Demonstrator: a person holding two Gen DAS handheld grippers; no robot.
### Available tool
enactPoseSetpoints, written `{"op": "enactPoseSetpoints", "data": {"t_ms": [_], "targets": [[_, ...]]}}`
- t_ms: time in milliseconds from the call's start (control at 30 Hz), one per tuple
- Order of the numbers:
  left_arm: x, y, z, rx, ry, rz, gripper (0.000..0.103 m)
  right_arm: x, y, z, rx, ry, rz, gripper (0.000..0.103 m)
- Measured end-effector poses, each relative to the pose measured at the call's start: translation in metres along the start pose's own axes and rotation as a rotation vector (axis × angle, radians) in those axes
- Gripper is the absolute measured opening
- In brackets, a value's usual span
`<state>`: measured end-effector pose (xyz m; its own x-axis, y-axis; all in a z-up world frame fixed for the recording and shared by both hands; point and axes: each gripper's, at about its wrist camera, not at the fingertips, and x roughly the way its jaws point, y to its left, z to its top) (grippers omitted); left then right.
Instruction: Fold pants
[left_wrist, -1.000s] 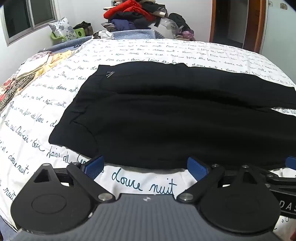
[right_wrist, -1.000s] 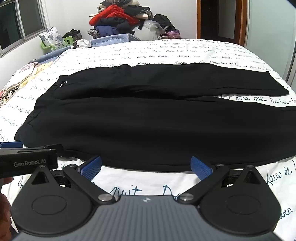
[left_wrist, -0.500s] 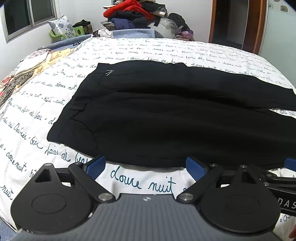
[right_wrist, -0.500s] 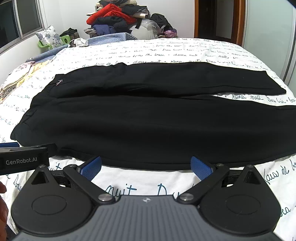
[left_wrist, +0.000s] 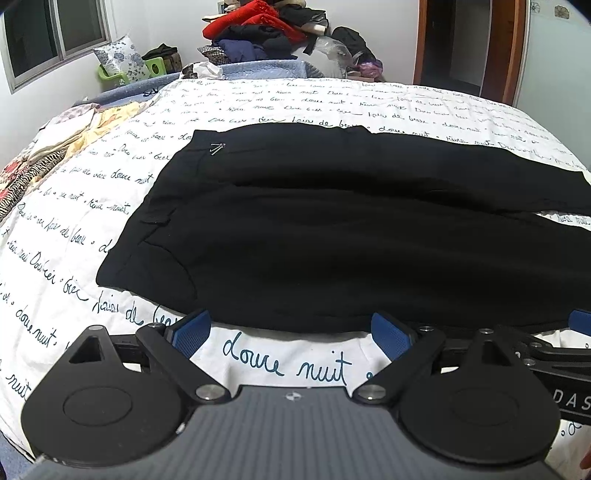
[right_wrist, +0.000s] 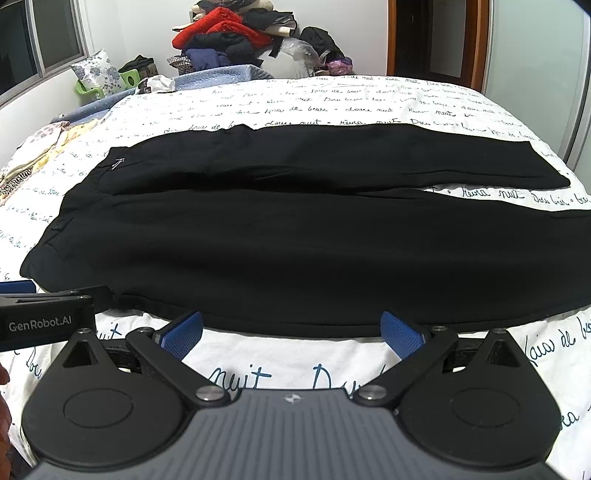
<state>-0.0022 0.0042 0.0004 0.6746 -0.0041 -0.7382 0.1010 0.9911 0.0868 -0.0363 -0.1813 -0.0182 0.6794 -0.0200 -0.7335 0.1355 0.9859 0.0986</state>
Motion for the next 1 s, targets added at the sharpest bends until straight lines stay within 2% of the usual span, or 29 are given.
{"op": "enactPoseSetpoints", "data": {"t_ms": [1000], "targets": [[0.0028,-0.0006,-0.0001,0.013,0.006,-0.005,0.094,0.0005,0.0042,-0.0006,-0.007,0.007,0.001,0.103]]}}
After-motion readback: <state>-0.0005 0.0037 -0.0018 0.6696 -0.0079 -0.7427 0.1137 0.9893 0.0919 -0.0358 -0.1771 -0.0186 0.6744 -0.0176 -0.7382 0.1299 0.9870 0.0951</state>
